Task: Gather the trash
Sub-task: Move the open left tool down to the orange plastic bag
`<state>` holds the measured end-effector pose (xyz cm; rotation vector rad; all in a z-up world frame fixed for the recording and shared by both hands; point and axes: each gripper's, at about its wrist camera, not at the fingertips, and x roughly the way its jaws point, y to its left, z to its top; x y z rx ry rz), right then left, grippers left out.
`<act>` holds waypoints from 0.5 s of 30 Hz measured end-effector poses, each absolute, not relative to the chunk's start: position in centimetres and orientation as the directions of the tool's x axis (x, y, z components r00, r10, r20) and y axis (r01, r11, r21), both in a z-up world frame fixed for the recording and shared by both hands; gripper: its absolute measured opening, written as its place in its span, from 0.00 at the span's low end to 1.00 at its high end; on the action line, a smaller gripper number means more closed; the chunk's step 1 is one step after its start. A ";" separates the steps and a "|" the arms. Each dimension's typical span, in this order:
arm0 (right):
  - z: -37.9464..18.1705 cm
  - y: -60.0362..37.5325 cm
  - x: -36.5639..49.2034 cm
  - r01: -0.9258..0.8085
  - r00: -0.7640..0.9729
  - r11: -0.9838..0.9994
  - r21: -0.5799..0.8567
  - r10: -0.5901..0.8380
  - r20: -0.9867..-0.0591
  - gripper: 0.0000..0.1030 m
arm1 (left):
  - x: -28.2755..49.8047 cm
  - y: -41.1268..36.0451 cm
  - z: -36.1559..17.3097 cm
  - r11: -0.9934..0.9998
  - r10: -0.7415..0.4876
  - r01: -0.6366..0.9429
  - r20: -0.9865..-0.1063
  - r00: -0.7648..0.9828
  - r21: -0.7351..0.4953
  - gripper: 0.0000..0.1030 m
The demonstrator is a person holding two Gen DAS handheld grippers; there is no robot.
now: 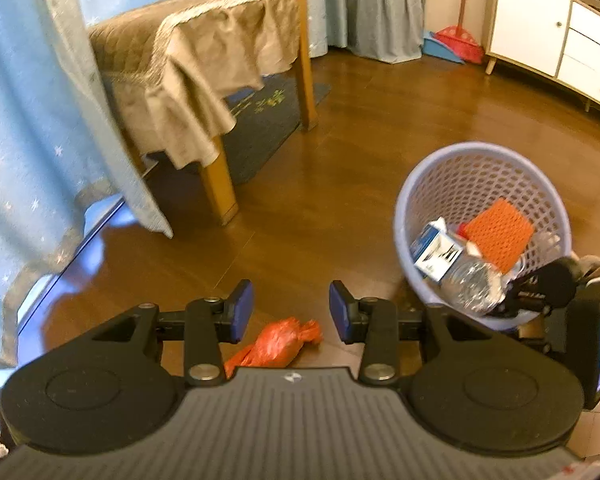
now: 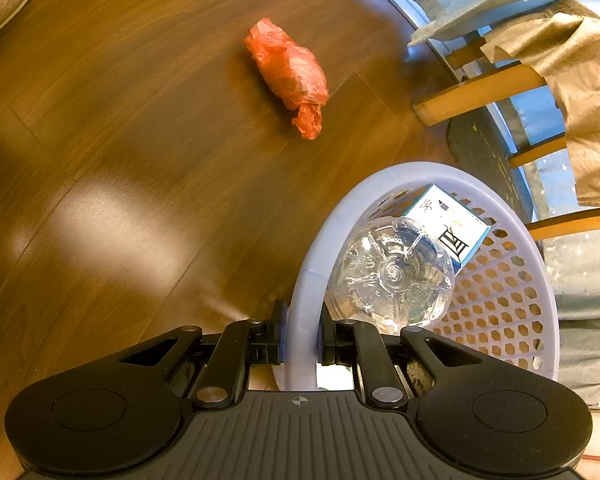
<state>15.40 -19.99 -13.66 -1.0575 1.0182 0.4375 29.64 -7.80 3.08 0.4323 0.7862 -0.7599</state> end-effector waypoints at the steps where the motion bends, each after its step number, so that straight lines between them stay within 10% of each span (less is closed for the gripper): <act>1: -13.7 -20.0 15.4 -0.727 0.497 0.463 -0.507 -0.156 -0.854 0.10 | 29.7 -7.5 2.8 0.663 -0.439 0.745 -0.766 0.470 0.077 0.36; 15: -13.5 -19.3 15.9 -0.717 0.499 0.476 -0.509 -0.160 -0.852 0.10 | 30.2 -4.5 -0.4 0.666 -0.384 0.738 -0.799 0.464 0.109 0.50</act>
